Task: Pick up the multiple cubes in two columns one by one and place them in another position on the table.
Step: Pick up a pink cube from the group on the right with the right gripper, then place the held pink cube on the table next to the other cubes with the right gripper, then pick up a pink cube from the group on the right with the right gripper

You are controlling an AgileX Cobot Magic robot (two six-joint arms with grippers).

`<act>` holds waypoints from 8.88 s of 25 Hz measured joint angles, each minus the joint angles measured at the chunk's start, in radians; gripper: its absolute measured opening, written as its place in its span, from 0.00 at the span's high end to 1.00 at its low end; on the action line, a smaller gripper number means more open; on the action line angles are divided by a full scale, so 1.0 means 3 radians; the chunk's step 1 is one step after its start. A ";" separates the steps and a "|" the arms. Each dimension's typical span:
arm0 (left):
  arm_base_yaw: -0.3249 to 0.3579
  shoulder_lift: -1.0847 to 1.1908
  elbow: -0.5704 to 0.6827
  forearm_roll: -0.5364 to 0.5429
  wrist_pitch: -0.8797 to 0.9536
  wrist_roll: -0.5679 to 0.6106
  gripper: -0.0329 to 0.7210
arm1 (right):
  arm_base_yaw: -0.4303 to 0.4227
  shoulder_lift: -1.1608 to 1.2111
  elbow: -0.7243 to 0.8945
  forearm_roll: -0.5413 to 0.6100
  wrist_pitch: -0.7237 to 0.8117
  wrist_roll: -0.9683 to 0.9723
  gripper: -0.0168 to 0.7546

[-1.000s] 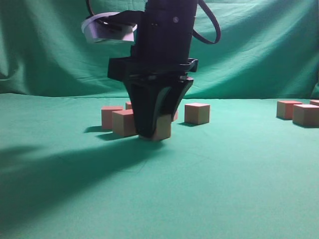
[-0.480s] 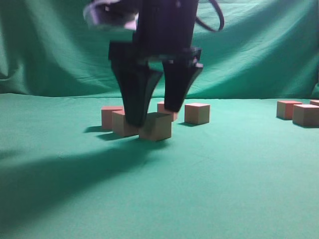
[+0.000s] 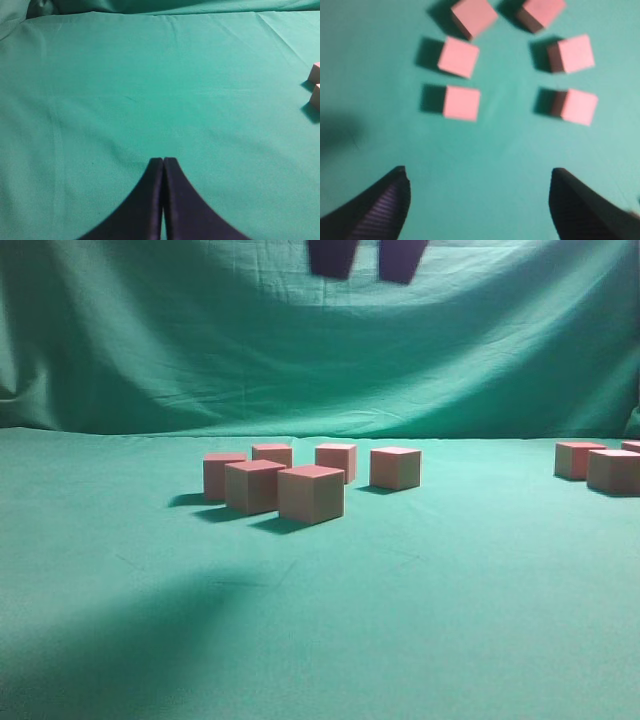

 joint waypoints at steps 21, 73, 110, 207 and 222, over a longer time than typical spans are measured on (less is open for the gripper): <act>0.0000 0.0000 0.0000 0.0000 0.0000 0.0000 0.96 | -0.1328 -0.0183 0.0682 -0.1130 0.0367 0.1742 0.23; 0.0000 0.0000 0.0000 0.0000 0.0000 0.0000 0.96 | -0.1737 0.0560 0.0912 -0.0593 -0.1421 0.2010 0.64; 0.0000 0.0000 0.0000 0.0000 0.0000 0.0000 0.96 | 0.0334 -0.0137 0.1255 -0.0552 -0.1137 0.2697 0.64; 0.0000 0.0000 0.0000 0.0000 0.0000 0.0000 0.96 | -0.2363 -0.0978 0.1255 -0.0624 -0.0612 0.1805 0.37; 0.0000 0.0000 0.0000 0.0000 0.0000 0.0000 0.96 | -0.2363 0.0021 0.1230 -0.0545 -0.1240 0.1563 0.37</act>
